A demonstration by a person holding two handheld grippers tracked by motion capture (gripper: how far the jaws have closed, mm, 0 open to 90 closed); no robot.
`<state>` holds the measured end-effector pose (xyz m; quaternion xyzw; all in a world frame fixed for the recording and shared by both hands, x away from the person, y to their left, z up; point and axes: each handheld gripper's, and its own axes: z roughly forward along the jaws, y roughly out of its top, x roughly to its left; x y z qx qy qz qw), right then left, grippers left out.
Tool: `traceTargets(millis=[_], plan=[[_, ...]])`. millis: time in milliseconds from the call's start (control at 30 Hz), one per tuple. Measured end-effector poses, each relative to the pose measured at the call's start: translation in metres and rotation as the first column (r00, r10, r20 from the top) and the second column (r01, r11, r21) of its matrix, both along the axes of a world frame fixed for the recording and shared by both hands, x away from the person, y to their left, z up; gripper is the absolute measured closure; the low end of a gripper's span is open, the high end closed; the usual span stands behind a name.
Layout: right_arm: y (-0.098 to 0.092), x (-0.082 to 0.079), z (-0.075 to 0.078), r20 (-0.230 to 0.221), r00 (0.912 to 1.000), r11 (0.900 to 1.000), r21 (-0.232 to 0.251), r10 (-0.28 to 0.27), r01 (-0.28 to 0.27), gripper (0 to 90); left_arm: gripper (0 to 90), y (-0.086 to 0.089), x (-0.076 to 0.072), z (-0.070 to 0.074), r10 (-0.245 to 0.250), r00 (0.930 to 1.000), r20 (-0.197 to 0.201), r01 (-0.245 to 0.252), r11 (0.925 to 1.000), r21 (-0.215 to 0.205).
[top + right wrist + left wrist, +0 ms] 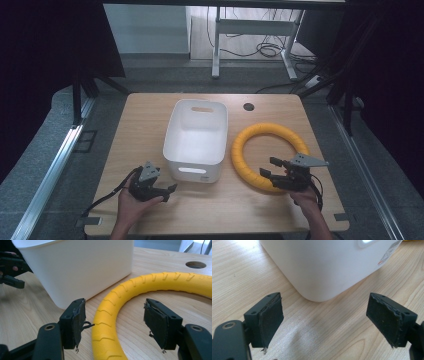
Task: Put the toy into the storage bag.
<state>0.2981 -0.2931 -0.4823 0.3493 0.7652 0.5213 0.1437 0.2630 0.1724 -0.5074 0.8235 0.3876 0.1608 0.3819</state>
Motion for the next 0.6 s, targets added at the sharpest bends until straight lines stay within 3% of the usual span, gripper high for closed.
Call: traceTargets(millis=[400,500,600], plan=[[-0.015,0.006,0.004,-0.019,0.9982,0.998,0.034,-0.057,0.057,31.2,14.3,-0.001,-0.002,-0.001,0.008,1.0,0.0,-0.008,1.0,0.003],[-0.016,0.005,0.002,-0.002,0.9982,0.998,0.017,-0.06,0.06,32.5,14.4,-0.002,-0.001,-0.002,0.012,0.9999,0.003,-0.012,0.9999,-0.003],[-0.014,0.003,0.001,-0.008,0.9944,0.994,-0.025,-0.105,0.105,32.3,14.4,-0.003,0.001,-0.003,0.012,0.9999,0.002,-0.012,0.9999,0.002]])
